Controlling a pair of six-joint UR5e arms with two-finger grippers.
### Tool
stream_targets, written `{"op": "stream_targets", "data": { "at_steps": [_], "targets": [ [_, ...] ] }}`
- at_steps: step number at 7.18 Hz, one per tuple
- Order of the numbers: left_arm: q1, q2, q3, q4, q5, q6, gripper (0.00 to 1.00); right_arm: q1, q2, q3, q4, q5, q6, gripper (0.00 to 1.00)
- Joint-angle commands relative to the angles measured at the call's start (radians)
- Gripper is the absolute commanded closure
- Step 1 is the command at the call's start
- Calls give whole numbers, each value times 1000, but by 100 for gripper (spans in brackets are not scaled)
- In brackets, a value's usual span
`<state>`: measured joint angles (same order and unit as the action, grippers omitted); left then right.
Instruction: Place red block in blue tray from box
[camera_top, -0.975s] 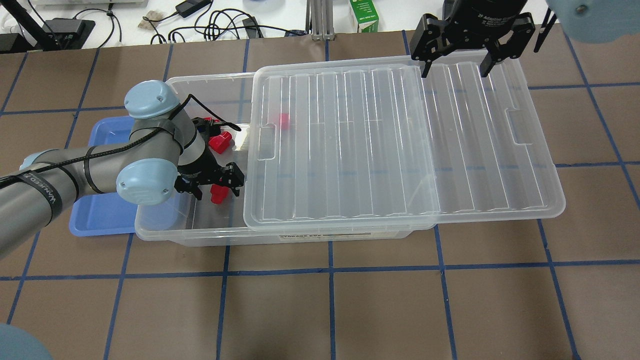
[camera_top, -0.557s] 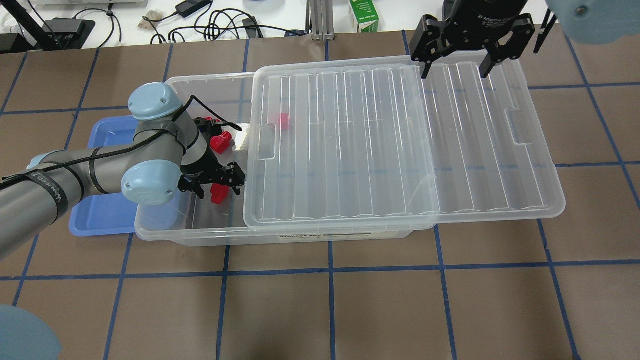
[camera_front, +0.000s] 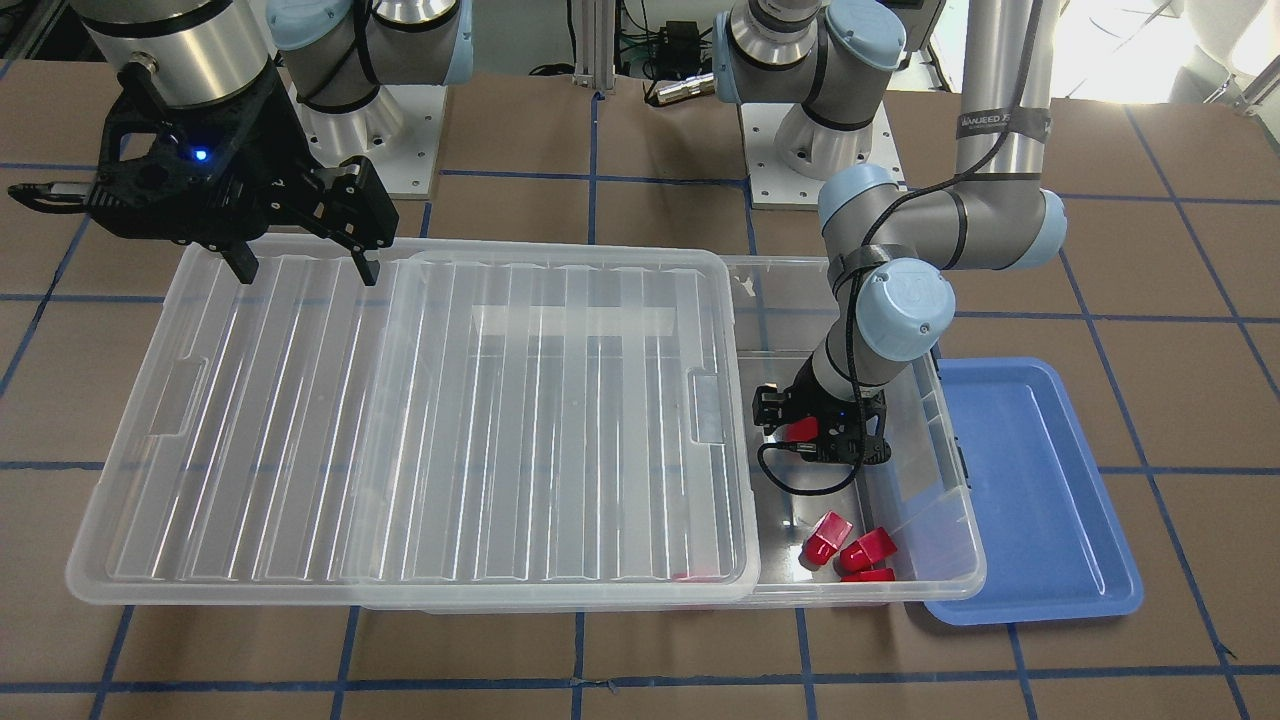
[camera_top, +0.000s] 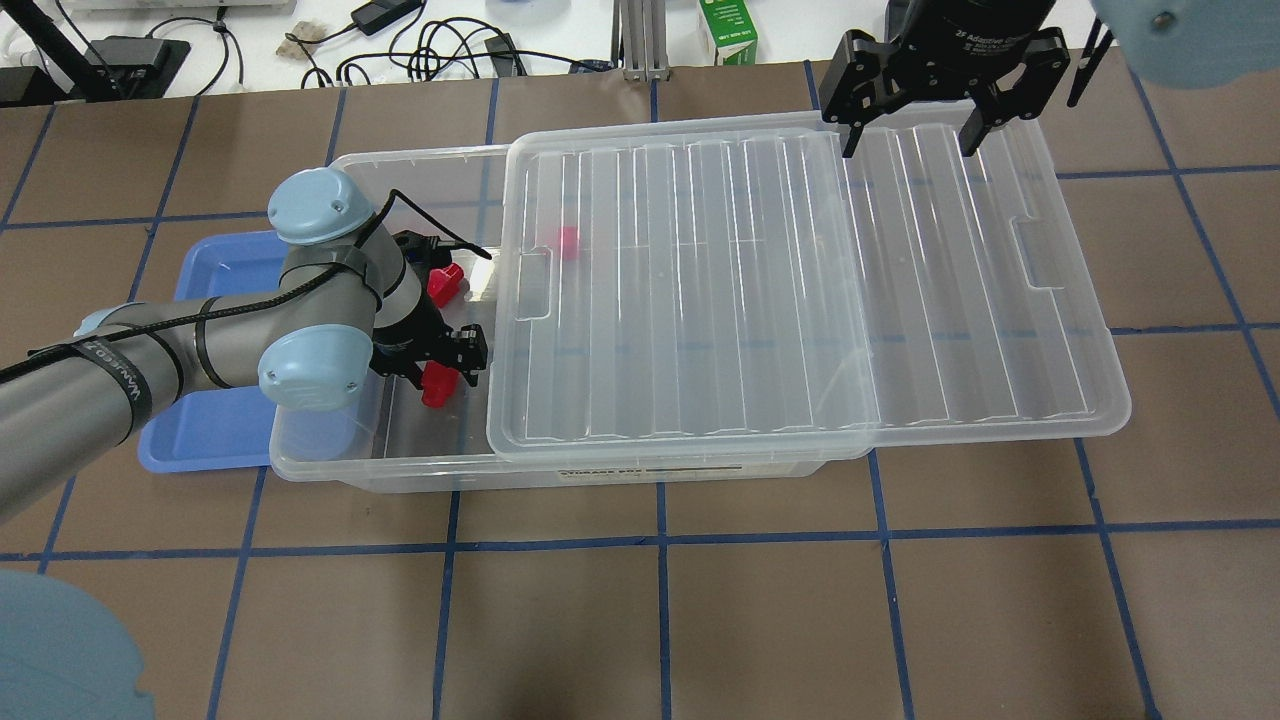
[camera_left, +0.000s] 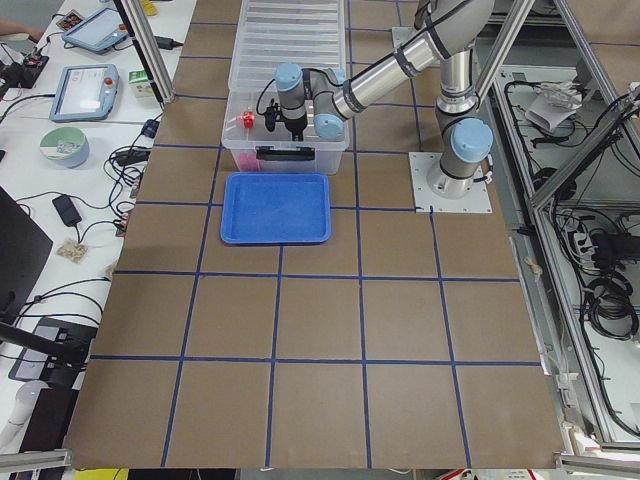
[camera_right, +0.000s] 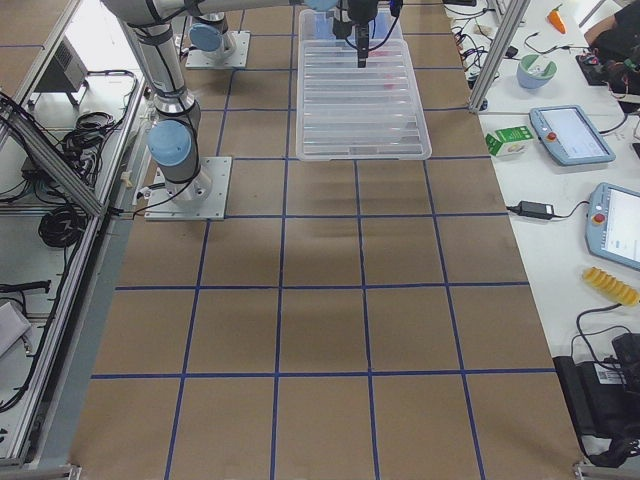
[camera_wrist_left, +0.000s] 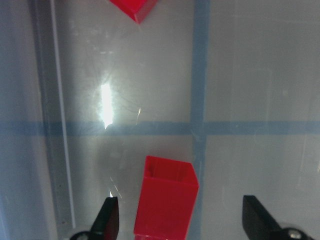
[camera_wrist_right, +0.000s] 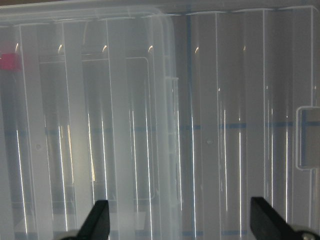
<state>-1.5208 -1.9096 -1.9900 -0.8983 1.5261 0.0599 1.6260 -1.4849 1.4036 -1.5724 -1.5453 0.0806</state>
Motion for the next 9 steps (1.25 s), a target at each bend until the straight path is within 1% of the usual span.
{"op": "stream_targets", "data": {
  "at_steps": [1,3,4,5,6,7,8,9],
  "targets": [
    [-1,9,6,2,2,29,100,0,0,0,0,-2,-1,0],
    [-2,38,14,9,2,29,100,0,0,0,0,-2,-1,0],
    [-4,66,40,-13,3,28,100,0,0,0,0,-2,-1,0],
    [-4,90,74,-74,2,28,100,0,0,0,0,-2,-1,0],
    [-4,112,132,-173,2,25,100,0,0,0,0,-4,-1,0],
    [-4,151,204,-321,6,20,100,0,0,0,0,-3,-1,0],
    [7,187,274,-478,50,21,100,0,0,0,0,-4,-1,0],
    [37,202,328,-549,139,31,100,0,0,0,0,-4,-1,0]
  ]
}}
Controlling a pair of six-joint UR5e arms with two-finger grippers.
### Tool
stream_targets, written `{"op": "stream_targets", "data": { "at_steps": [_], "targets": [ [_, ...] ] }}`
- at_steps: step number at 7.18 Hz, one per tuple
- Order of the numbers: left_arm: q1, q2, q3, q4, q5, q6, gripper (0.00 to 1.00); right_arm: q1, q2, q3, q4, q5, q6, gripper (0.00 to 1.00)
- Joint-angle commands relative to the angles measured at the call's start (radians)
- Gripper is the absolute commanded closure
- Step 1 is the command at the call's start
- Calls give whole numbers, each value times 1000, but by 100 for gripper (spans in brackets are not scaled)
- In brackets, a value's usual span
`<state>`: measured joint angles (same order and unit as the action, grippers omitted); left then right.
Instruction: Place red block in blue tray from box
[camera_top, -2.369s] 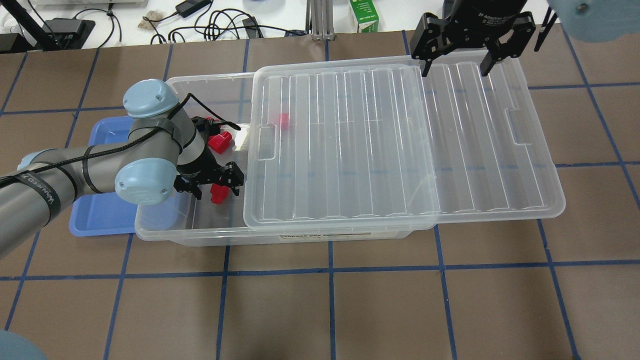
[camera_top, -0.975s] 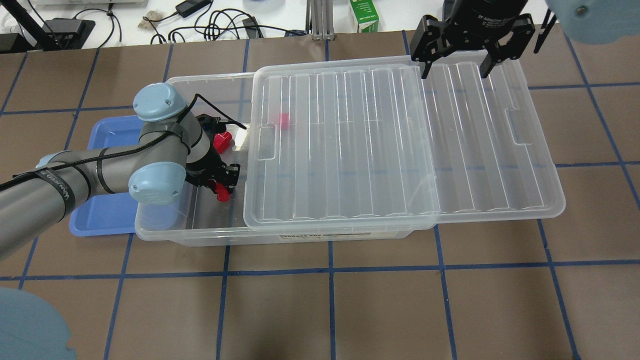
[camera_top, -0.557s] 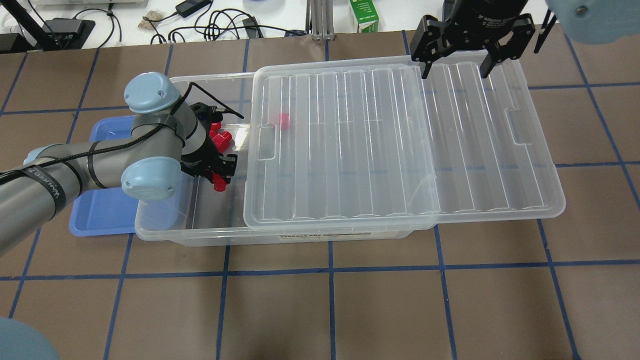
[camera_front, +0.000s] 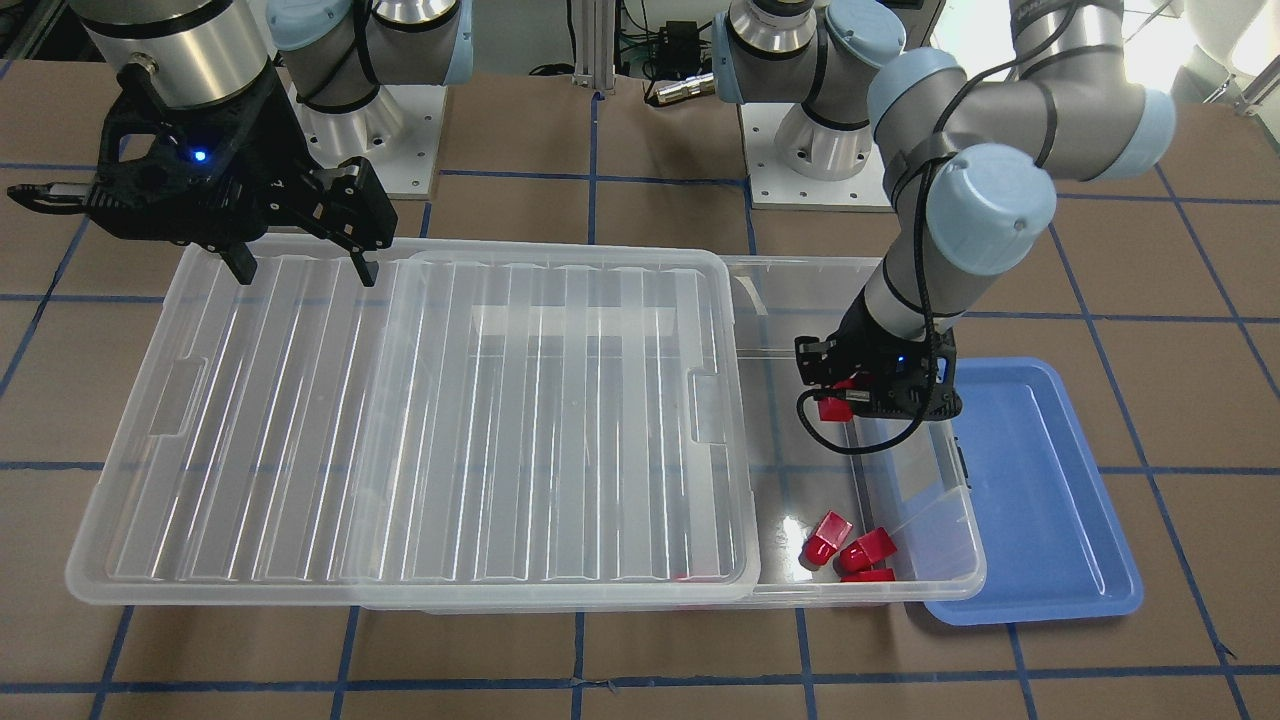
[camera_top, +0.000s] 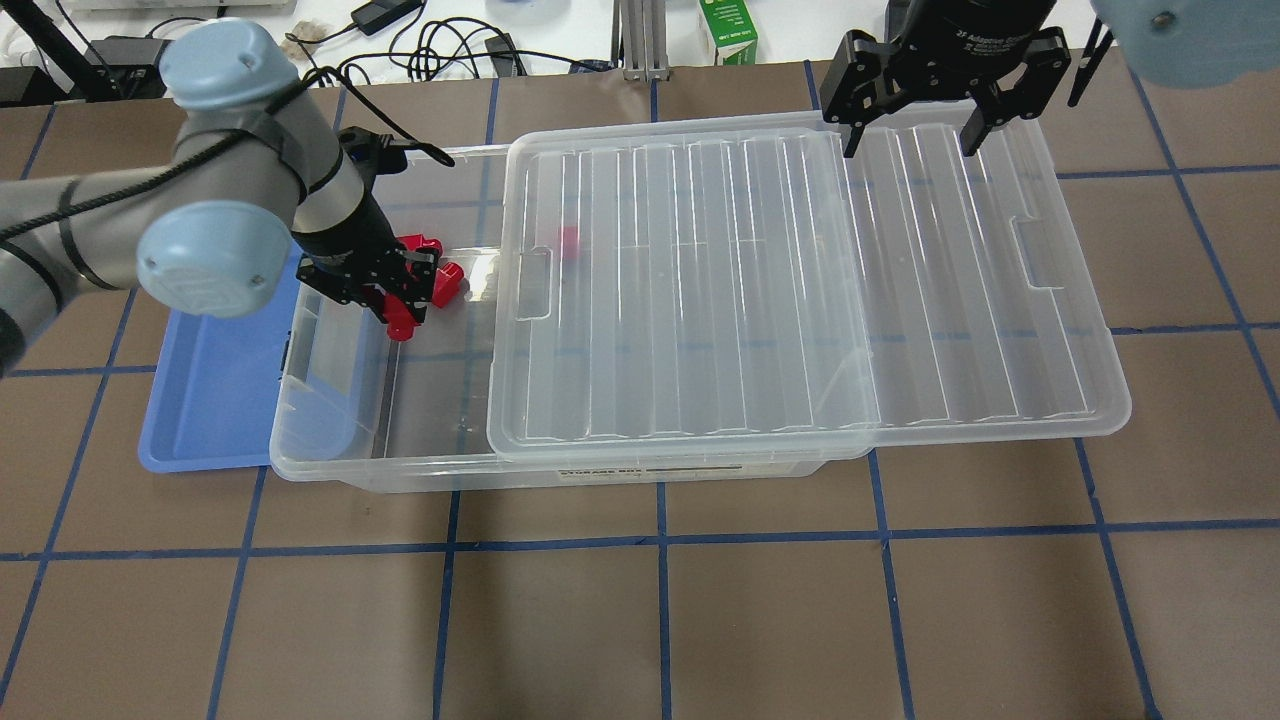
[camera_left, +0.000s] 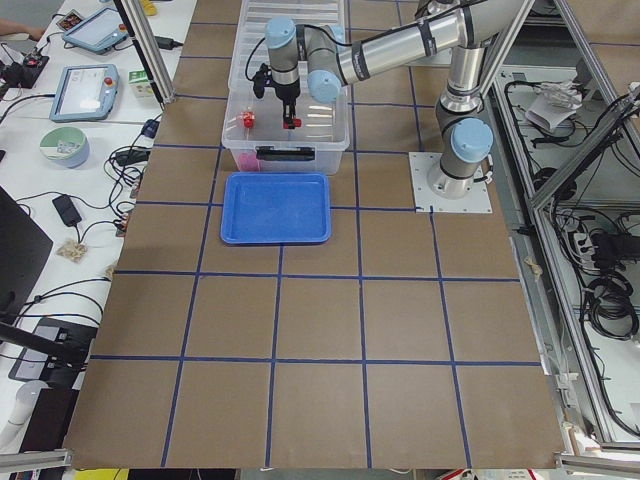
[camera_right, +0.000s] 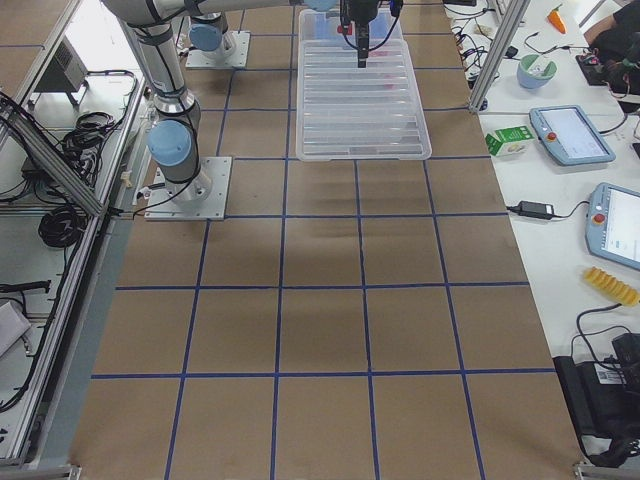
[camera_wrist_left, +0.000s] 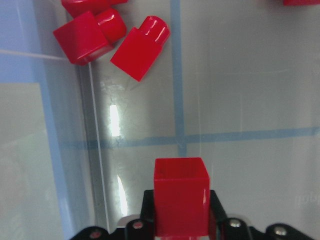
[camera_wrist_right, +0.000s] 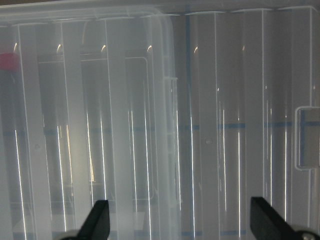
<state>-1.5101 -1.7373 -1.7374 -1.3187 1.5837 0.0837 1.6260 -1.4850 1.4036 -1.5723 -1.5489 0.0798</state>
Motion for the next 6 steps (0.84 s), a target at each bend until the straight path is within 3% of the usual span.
{"op": "stream_targets", "data": {
  "at_steps": [1,3,4,5,6],
  "targets": [
    [88,41,108,-139,93,36,100,0,0,0,0,1,0,0],
    [227,61,101,-146,84,173,100,-2,2,0,-2,3,0,0],
    [317,36,96,-140,32,286,100,-2,2,0,-2,3,0,0],
    [377,4,96,-105,-85,332,100,-9,5,0,-6,4,-3,0],
    [387,-46,95,-35,-111,346,100,-43,9,-5,-38,-2,-61,0]
  ]
}}
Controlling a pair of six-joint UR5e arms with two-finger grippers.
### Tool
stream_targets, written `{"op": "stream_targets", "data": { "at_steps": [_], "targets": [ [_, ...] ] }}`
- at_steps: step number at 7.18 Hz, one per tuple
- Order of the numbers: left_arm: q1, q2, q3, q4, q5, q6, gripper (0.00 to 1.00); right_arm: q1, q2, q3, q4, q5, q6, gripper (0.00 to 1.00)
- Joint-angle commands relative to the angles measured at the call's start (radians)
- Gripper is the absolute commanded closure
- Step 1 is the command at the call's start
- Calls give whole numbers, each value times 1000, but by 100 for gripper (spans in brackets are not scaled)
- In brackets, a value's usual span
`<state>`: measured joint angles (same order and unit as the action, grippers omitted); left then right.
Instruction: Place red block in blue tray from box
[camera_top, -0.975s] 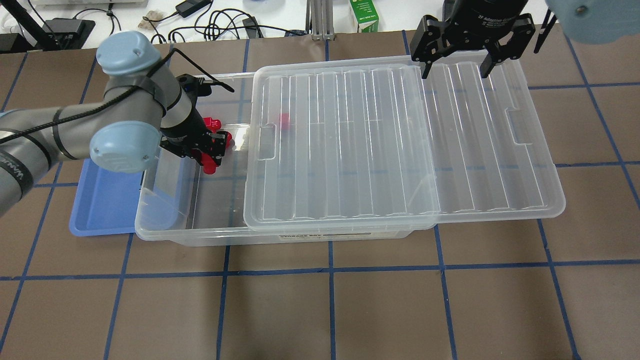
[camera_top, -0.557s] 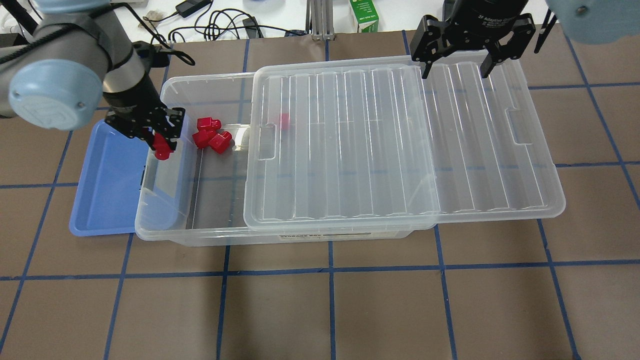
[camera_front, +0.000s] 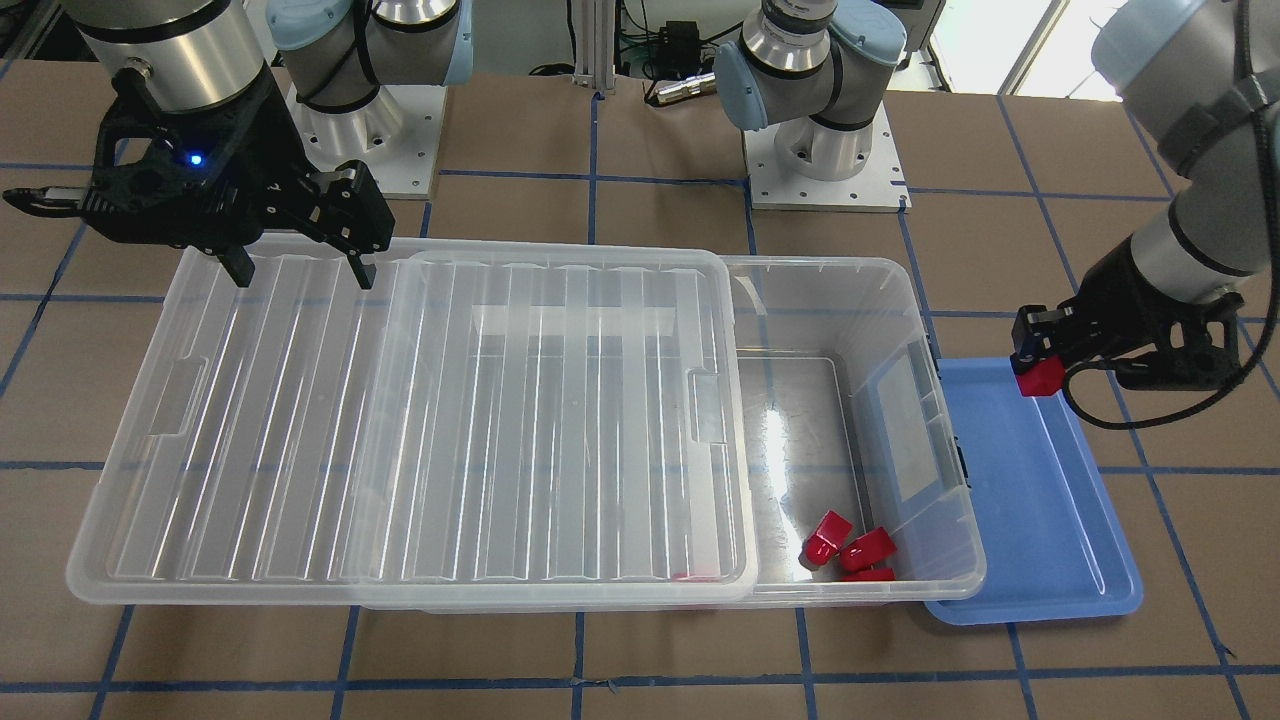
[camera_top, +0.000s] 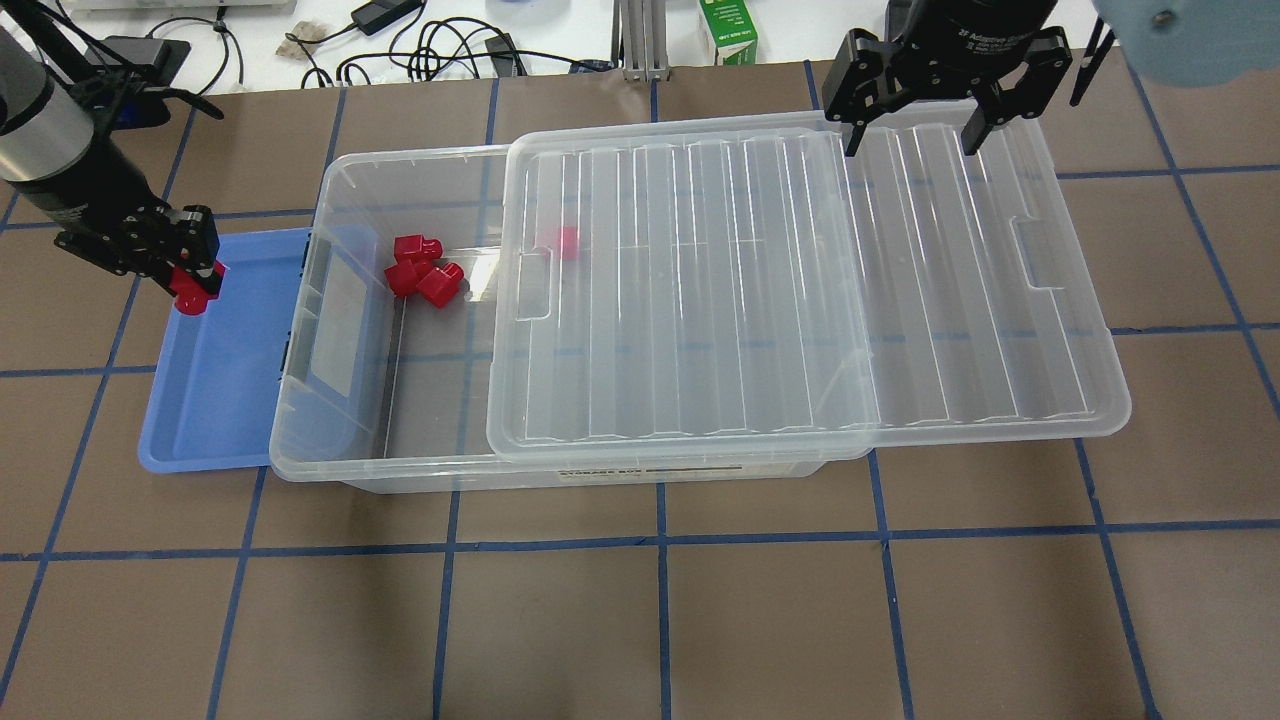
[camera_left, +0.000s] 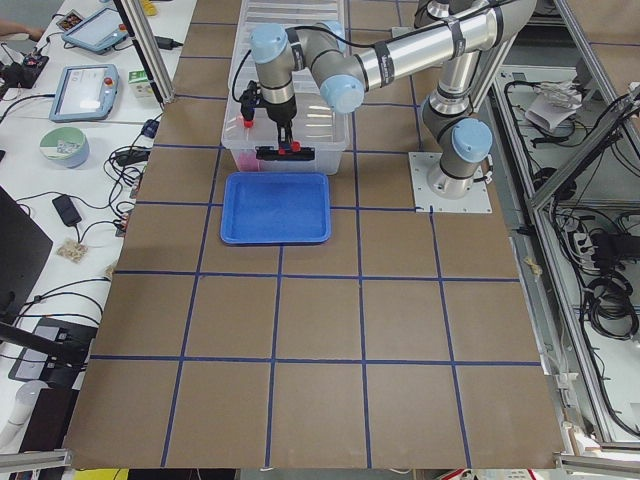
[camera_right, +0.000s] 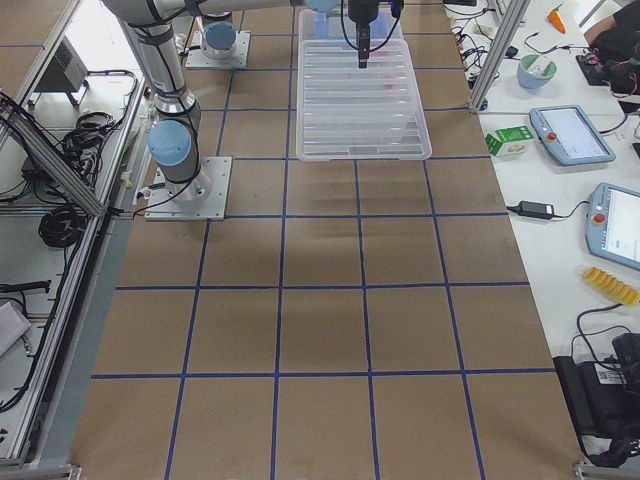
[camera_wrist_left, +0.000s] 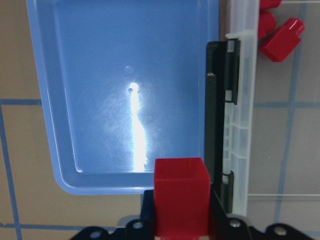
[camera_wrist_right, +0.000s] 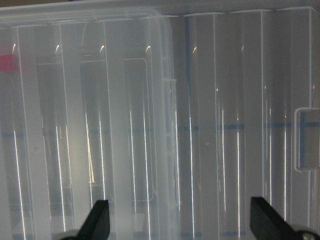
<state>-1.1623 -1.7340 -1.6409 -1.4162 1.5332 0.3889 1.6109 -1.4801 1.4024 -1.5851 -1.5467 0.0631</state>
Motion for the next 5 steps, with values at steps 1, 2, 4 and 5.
{"op": "stream_targets", "data": {
  "at_steps": [1,2,4,5],
  "targets": [
    [44,-89,-7,98,-58,59,100,-122,4,-2,-18,-3,-130,0],
    [58,-126,-7,108,-50,59,100,-249,6,4,-7,8,-305,0],
    [105,-205,-48,183,-48,59,100,-443,8,106,-38,7,-572,0],
    [107,-217,-81,183,-48,59,99,-472,11,172,-102,2,-577,0]
  ]
}}
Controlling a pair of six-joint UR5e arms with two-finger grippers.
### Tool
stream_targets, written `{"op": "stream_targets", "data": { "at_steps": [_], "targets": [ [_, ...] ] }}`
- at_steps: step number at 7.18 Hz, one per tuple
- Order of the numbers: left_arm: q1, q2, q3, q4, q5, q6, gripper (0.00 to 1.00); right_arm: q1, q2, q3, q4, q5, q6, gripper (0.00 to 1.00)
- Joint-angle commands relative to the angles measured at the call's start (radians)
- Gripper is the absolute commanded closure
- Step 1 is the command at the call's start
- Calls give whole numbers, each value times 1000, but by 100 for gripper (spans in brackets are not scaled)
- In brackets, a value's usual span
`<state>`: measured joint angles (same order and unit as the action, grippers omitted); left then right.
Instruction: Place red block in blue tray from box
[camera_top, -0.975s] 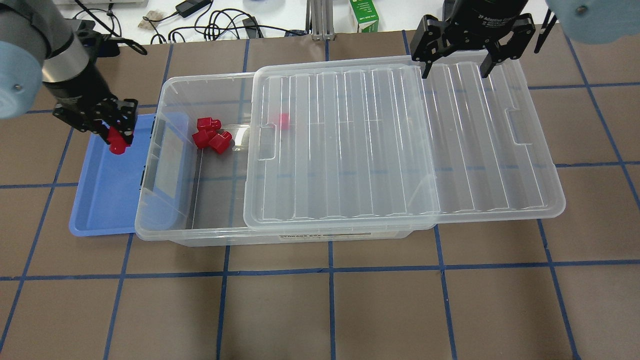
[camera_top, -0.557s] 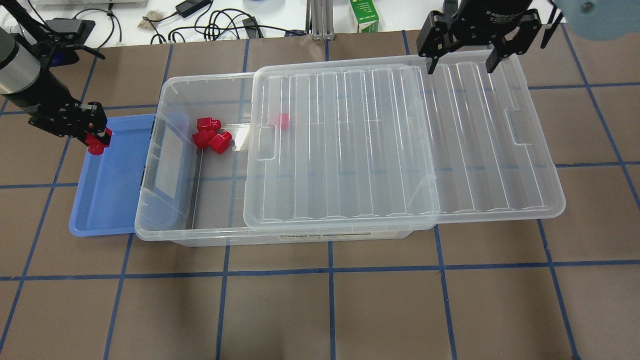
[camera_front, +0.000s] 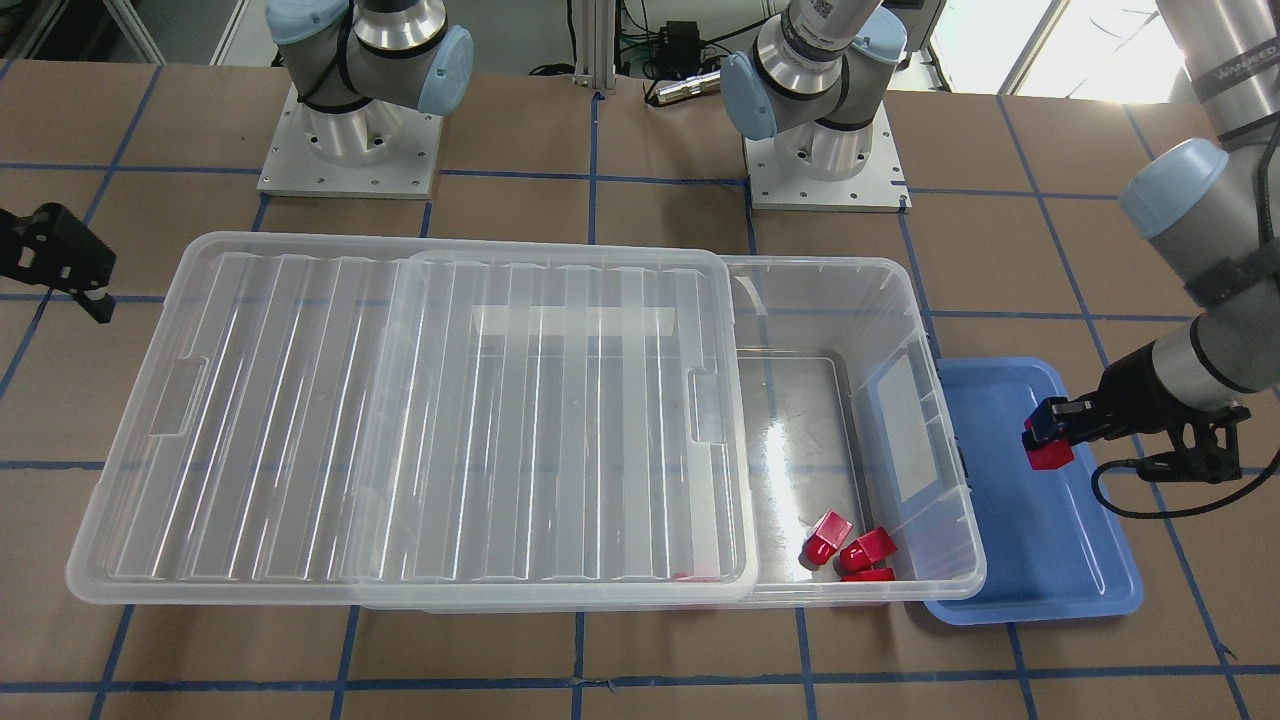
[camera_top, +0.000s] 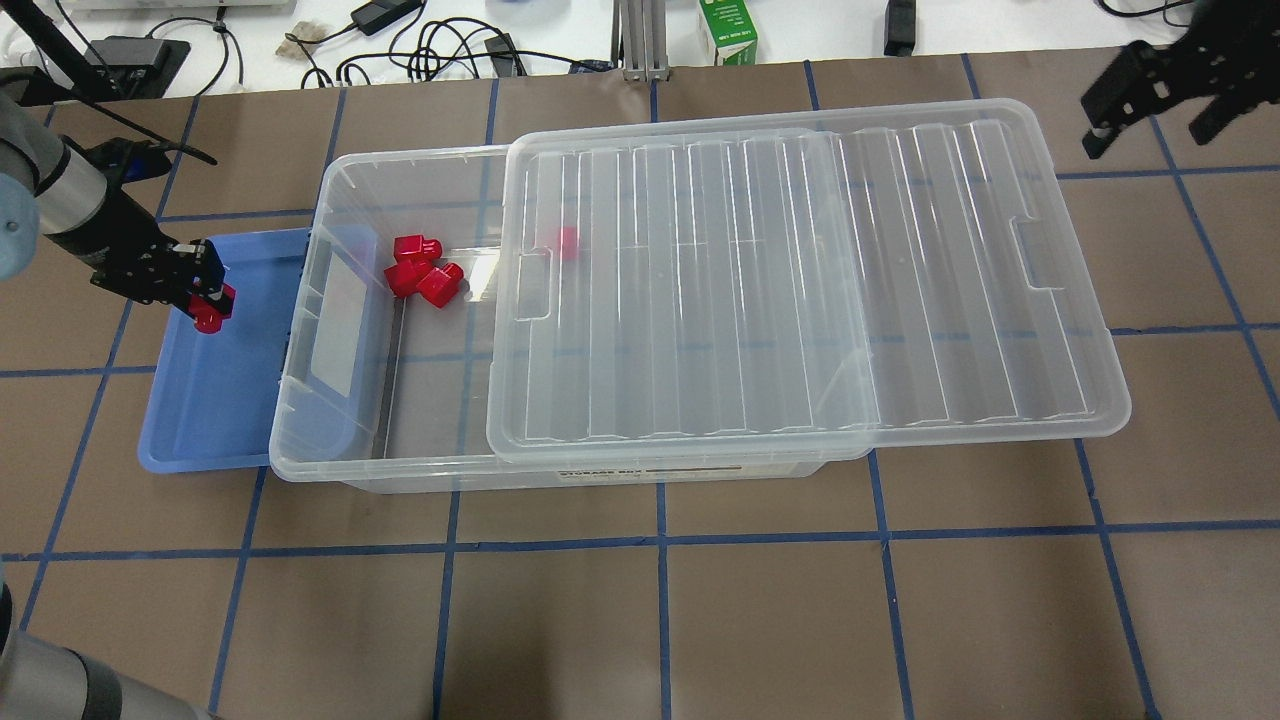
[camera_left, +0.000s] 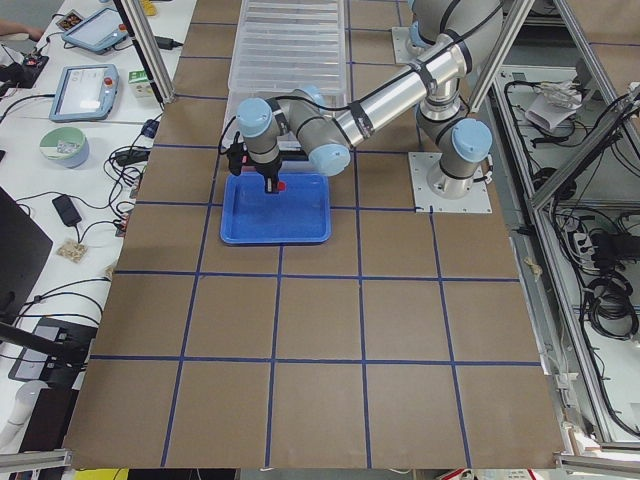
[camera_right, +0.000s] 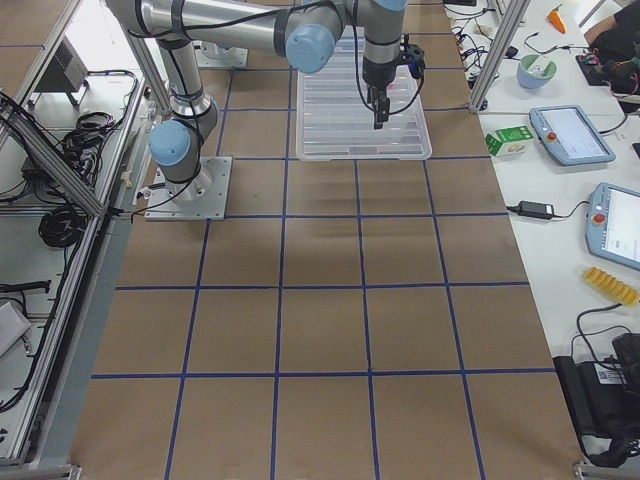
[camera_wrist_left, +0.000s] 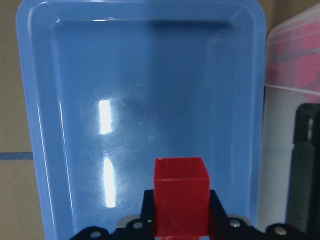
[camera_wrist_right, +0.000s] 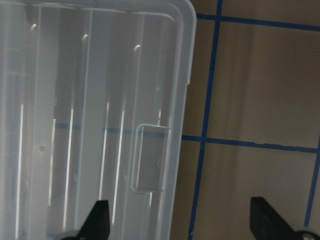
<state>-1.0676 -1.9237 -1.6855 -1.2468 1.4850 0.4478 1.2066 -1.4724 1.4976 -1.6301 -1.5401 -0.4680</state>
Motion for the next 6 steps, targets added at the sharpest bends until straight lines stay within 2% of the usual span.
{"op": "stream_targets", "data": {
  "at_steps": [1,2,3,4,6],
  "targets": [
    [15,-35,-60,73,0,0,53,-73,41,151,-135,-9,-44,0],
    [15,-41,-65,90,-2,-4,23,-73,69,220,-243,-46,-46,0],
    [15,-35,-57,92,0,-1,15,-73,60,266,-272,-61,-32,0],
    [14,-14,-45,84,0,-8,14,-73,58,271,-271,-58,-32,0],
    [-11,70,-39,17,1,-15,0,-70,53,265,-275,-40,-31,0]
  ]
}}
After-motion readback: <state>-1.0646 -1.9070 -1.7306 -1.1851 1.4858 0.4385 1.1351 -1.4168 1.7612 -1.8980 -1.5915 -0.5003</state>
